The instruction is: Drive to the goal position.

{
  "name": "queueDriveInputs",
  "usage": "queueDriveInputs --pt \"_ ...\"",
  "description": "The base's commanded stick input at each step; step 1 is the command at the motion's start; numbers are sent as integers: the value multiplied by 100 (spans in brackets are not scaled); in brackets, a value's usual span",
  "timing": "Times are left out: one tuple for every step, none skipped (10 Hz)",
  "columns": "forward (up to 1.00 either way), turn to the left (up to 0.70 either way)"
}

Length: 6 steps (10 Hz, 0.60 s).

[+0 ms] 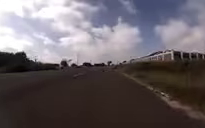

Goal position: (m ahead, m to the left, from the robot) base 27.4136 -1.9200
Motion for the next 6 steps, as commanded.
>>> queueDriveInputs --pt "100 0" --pt "100 0" --pt "100 0" --pt "100 0" --pt "100 0" --pt "100 0"
